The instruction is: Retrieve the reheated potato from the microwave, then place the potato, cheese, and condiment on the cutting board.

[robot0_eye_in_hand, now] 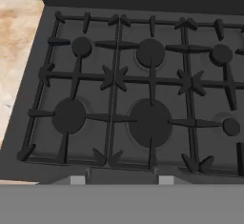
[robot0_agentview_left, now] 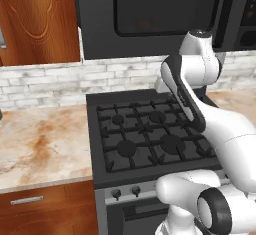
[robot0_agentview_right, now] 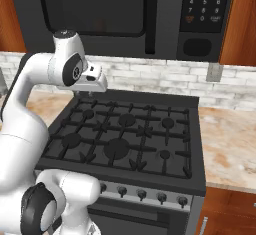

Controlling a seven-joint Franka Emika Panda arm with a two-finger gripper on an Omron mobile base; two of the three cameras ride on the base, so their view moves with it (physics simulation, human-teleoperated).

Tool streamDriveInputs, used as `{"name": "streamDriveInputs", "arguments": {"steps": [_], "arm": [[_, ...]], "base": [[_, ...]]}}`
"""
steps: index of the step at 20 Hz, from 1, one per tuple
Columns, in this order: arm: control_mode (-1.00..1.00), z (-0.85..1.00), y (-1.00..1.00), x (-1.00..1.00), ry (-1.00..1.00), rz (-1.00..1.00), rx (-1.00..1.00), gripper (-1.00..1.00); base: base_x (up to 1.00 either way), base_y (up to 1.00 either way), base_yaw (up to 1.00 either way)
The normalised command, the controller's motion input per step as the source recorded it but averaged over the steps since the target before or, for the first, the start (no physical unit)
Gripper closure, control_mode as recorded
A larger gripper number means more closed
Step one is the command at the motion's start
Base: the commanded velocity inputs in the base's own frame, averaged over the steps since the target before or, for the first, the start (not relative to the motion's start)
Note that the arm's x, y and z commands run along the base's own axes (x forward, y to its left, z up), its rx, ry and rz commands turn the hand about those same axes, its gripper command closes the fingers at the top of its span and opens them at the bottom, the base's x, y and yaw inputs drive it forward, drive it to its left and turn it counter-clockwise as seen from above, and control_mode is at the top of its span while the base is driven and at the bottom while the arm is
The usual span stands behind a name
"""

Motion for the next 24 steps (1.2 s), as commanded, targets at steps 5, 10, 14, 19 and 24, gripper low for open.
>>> {"name": "streamDriveInputs", "arguments": {"steps": [5,10,14,19,24], "arm": [[-1.00,0.00,-0.13,-0.39,-0.23,-0.06,0.01,-1.00],[-1.00,0.18,-0.29,-0.46,-0.33,-0.05,0.06,-1.00],[-1.00,0.26,-0.27,-0.27,-0.34,-0.01,0.06,-1.00],[-1.00,0.39,-0.21,-0.10,-0.14,0.00,0.04,-1.00],[-1.00,0.43,-0.26,-0.01,-0.03,0.00,0.00,-1.00]], "base": [[0.00,0.00,0.00],[0.00,0.00,0.00],[0.00,0.00,0.00],[0.00,0.00,0.00],[0.00,0.00,0.00]]}}
